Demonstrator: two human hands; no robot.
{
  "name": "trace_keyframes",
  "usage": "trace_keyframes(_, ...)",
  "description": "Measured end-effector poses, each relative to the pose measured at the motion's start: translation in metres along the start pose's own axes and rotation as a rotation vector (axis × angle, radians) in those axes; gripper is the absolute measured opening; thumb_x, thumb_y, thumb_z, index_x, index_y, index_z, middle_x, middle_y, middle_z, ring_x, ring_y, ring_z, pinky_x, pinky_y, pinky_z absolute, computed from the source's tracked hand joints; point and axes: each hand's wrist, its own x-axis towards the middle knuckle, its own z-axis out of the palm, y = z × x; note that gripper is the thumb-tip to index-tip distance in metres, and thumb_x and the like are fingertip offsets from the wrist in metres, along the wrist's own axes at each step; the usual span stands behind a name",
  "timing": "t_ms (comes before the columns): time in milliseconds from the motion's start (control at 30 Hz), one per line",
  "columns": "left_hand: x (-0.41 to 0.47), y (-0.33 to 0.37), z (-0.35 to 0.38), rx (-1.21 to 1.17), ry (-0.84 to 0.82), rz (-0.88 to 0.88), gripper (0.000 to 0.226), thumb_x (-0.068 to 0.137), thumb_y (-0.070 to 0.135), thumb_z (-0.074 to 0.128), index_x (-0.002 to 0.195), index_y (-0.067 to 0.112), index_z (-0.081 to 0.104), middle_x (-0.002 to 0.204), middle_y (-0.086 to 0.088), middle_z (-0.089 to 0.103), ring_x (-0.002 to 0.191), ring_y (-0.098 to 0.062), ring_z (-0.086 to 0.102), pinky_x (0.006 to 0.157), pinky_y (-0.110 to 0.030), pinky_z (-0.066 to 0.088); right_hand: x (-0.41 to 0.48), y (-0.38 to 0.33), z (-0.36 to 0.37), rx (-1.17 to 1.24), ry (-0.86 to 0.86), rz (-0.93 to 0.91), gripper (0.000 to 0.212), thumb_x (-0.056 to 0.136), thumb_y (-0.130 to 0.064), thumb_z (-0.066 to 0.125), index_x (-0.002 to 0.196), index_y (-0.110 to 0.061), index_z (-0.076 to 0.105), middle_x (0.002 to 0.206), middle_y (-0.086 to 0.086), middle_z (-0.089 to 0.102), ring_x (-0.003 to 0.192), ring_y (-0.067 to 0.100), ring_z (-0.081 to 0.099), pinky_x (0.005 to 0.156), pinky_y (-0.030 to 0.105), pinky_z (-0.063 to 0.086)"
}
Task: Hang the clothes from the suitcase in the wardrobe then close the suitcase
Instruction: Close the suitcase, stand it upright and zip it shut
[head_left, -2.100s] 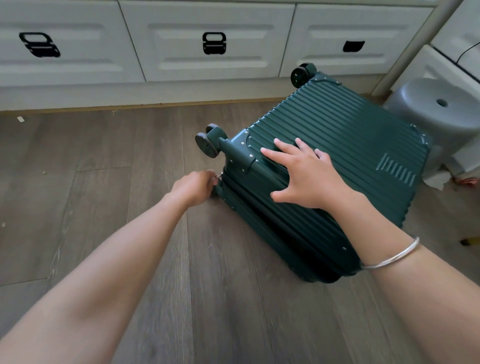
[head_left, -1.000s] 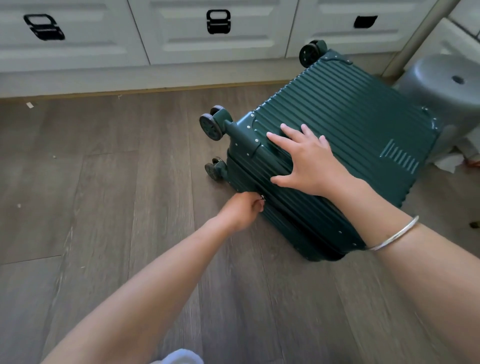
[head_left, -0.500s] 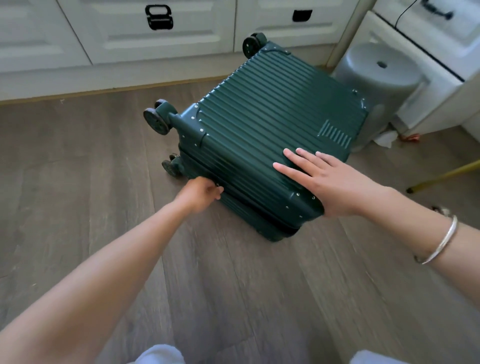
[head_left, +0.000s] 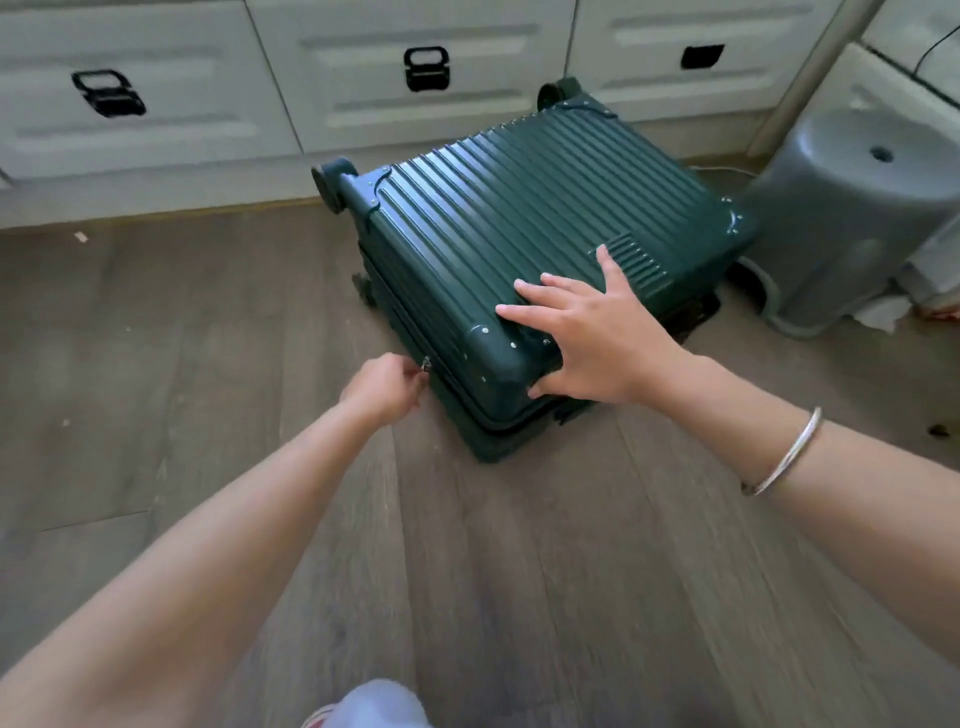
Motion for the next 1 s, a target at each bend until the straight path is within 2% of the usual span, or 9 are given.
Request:
trace_keyframes(233,-0.030,-0.044,-0.013,-0.078,-0.131,-0.043,0.026,0.093,0.024,0.055,0.076,0.014,0.071,0.079,-0.002,0.074,0.069,-0.010,0.066,0.070,-0.022,0.050,0.073,-0.072,0.014,0.142,0.158,0.090,0.075,0.079,-0.054,0.065,0.145,-0.034,0.036,0.155,-0.006,0.033,0.146,0.019,0.024,0.112,0.067,0.002)
trace_keyframes(433,-0.017,-0.031,-0.008,-0.004,-0.183,-0.018,0.027,0.089,0.021,0.056,0.068,0.018,0.072,0.087,-0.001,0.075,0.088,-0.018,0.067,0.084,-0.032,0.053,0.098,-0.105,0.031,0.196,0.229,0.146,0.074,0.075,-0.045,0.073,0.141,-0.029,0.044,0.151,-0.002,0.040,0.144,0.025,0.029,0.113,0.058,0.018)
trace_keyframes(533,-0.007,-0.005,0.013,0.081,-0.220,0.021,0.017,0.091,0.023,0.055,0.096,0.013,0.068,0.105,-0.006,0.072,0.100,-0.023,0.064,0.084,-0.032,0.051,0.095,-0.113,0.045,0.184,0.284,0.169,0.074,0.066,-0.045,0.079,0.134,-0.027,0.053,0.143,0.000,0.050,0.137,0.028,0.040,0.109,0.060,0.025)
trace_keyframes(600,-0.004,0.011,0.028,0.172,-0.173,0.069,0.037,0.092,0.024,0.052,0.127,0.011,0.054,0.130,-0.013,0.058,0.117,-0.031,0.054,0.090,-0.036,0.045,0.093,-0.109,0.042,0.221,0.297,0.125,0.071,0.070,-0.046,0.076,0.135,-0.030,0.052,0.146,-0.003,0.047,0.140,0.025,0.037,0.111,0.057,0.022)
trace_keyframes(633,-0.003,0.017,0.034,0.175,-0.130,0.098,0.040,0.093,0.025,0.050,0.131,0.011,0.051,0.133,-0.014,0.055,0.120,-0.034,0.052,0.092,-0.038,0.045,0.091,-0.101,0.038,0.276,0.263,0.082,0.070,0.075,-0.046,0.073,0.138,-0.032,0.048,0.150,-0.005,0.042,0.142,0.021,0.032,0.113,0.052,0.020)
trace_keyframes(733,-0.002,0.022,0.047,0.096,-0.110,0.035,0.024,0.093,0.033,0.050,0.099,0.015,0.066,0.106,-0.009,0.067,0.100,-0.032,0.063,0.082,-0.035,0.051,0.078,-0.051,0.023,0.463,0.200,0.022,0.073,0.079,-0.050,0.069,0.144,-0.029,0.041,0.155,-0.003,0.032,0.143,0.016,0.029,0.114,0.040,0.022)
trace_keyframes(800,-0.001,0.023,0.048,0.078,-0.111,-0.005,0.024,0.093,0.036,0.053,0.083,0.018,0.066,0.093,-0.009,0.068,0.092,-0.032,0.064,0.073,-0.031,0.048,0.065,-0.006,0.019,0.483,0.272,0.162,0.074,0.079,-0.057,0.064,0.143,-0.026,0.042,0.154,0.001,0.034,0.144,0.017,0.027,0.116,0.040,0.021)
trace_keyframes(900,0.000,0.029,0.047,0.029,-0.135,-0.015,0.027,0.093,0.035,0.055,0.073,0.017,0.061,0.078,-0.006,0.061,0.088,-0.032,0.065,0.070,-0.030,0.048,0.043,0.053,0.030,0.380,0.190,0.467,0.086,0.072,-0.067,0.058,0.146,-0.029,0.035,0.157,0.005,0.026,0.148,0.021,0.016,0.119,0.046,0.012)
trace_keyframes(1000,0.002,0.040,0.052,-0.001,-0.142,-0.031,0.029,0.093,0.036,0.055,0.075,0.015,0.064,0.079,-0.007,0.062,0.087,-0.032,0.065,0.074,-0.032,0.051,0.025,0.077,0.045,0.345,-0.003,0.571,0.094,0.072,-0.072,0.060,0.150,-0.040,0.019,0.162,0.005,0.009,0.149,0.026,0.004,0.120,0.047,0.005)
